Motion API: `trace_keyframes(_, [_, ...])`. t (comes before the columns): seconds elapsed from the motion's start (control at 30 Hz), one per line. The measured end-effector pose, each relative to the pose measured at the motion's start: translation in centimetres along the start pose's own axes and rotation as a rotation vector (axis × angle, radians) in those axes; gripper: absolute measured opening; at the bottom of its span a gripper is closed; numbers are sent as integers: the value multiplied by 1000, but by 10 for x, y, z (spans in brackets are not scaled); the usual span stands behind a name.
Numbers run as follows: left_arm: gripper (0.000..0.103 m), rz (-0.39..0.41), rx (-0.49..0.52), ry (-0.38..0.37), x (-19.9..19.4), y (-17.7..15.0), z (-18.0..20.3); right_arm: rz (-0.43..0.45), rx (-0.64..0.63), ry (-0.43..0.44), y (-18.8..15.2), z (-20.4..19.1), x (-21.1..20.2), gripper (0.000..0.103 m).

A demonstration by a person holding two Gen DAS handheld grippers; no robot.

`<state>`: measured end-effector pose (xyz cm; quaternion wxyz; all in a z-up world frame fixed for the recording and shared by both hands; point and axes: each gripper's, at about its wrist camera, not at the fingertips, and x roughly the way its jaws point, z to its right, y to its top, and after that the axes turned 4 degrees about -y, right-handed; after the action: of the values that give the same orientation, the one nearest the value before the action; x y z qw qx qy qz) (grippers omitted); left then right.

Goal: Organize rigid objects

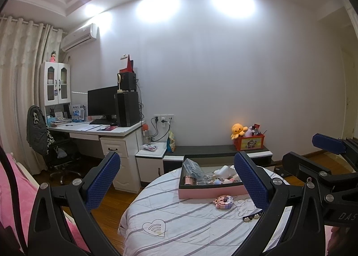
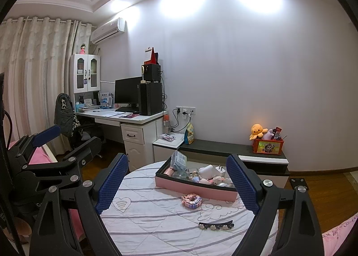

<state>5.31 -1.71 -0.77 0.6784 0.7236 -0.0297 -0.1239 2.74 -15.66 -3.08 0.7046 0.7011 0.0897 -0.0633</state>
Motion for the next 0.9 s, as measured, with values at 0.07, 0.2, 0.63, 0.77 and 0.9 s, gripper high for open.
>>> trace_keyframes(0.07, [103, -1, 1, 0, 1, 0, 1, 0, 1, 1, 0, 0, 0, 91])
trace_keyframes(0.2, [103, 0, 0, -1, 1, 0, 0, 1, 0, 0, 0, 0, 0, 91])
trace_keyframes(0.63, [103, 3, 1, -5, 2, 0, 2, 2, 1, -1, 1, 2, -1, 91])
trace_keyframes(0.77, [103, 0, 1, -5, 2, -1, 2, 2, 2, -2, 3, 5, -2, 91])
trace_keyframes(0.9, [103, 1, 1, -5, 3, -1, 3, 1, 2, -2, 3, 5, -2, 91])
